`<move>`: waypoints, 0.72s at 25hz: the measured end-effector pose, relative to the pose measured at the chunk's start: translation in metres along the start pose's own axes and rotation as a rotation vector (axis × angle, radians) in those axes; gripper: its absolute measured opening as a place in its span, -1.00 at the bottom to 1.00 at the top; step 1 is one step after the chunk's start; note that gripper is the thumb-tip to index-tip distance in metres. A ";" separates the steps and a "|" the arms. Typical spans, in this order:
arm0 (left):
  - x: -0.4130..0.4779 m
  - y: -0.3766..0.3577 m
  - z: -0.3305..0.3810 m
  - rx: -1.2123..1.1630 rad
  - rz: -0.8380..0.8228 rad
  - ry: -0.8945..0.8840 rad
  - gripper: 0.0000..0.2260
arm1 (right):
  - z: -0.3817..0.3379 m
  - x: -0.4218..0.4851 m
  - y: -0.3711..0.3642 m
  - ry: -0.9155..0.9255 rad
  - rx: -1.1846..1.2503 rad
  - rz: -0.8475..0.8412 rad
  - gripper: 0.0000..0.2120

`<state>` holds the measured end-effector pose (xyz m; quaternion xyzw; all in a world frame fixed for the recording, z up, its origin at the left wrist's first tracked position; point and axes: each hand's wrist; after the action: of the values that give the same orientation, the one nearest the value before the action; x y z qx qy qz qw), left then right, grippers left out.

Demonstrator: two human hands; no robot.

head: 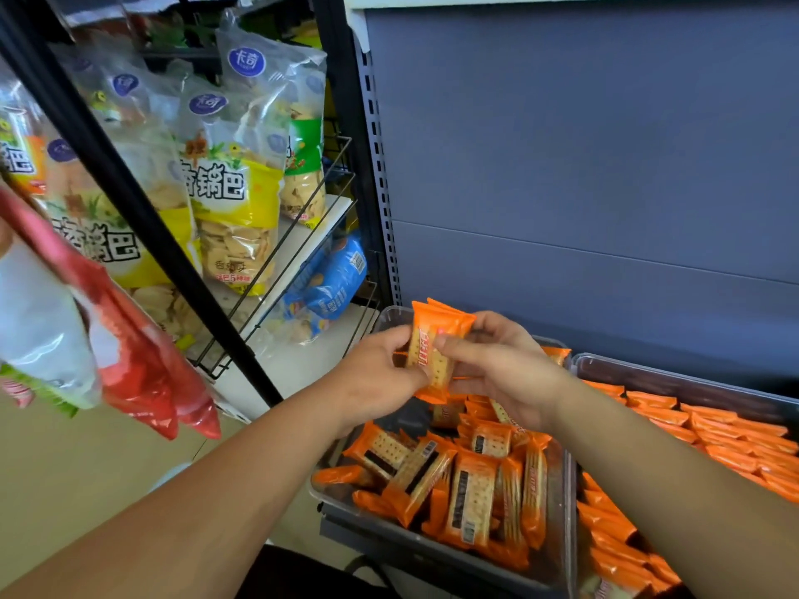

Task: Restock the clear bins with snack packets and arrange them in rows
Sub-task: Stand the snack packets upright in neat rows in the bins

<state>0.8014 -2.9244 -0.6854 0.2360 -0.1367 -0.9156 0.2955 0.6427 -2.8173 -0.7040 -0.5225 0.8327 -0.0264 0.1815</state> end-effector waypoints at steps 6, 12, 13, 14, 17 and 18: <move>-0.012 0.034 -0.022 -0.016 -0.045 0.004 -0.55 | -0.001 0.011 -0.011 -0.025 -0.230 -0.126 -0.54; 0.003 0.045 -0.054 0.199 0.047 0.024 -0.41 | 0.009 0.035 -0.016 0.058 -0.577 -0.021 -0.72; 0.006 0.047 -0.061 0.291 0.080 0.059 -0.40 | 0.016 0.043 -0.019 0.069 -0.674 0.029 -0.70; 0.008 0.048 -0.067 0.357 0.097 0.099 -0.43 | 0.024 0.051 -0.023 0.074 -0.793 0.045 -0.69; 0.011 0.048 -0.084 0.357 0.089 0.191 -0.51 | 0.053 0.075 -0.034 0.084 -1.082 -0.043 -0.68; 0.012 0.047 -0.087 0.345 0.082 0.199 -0.52 | 0.061 0.082 -0.037 0.088 -1.165 -0.084 -0.64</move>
<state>0.8598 -2.9787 -0.7455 0.3667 -0.2710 -0.8379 0.2999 0.6625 -2.8974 -0.7745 -0.5672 0.6951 0.4069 -0.1719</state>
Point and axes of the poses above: each hand's wrist, its own x-axis towards the middle knuckle, its own y-axis out of the back of the hand, z = x × y, and after that the axes turned 4 degrees about y, right-handed
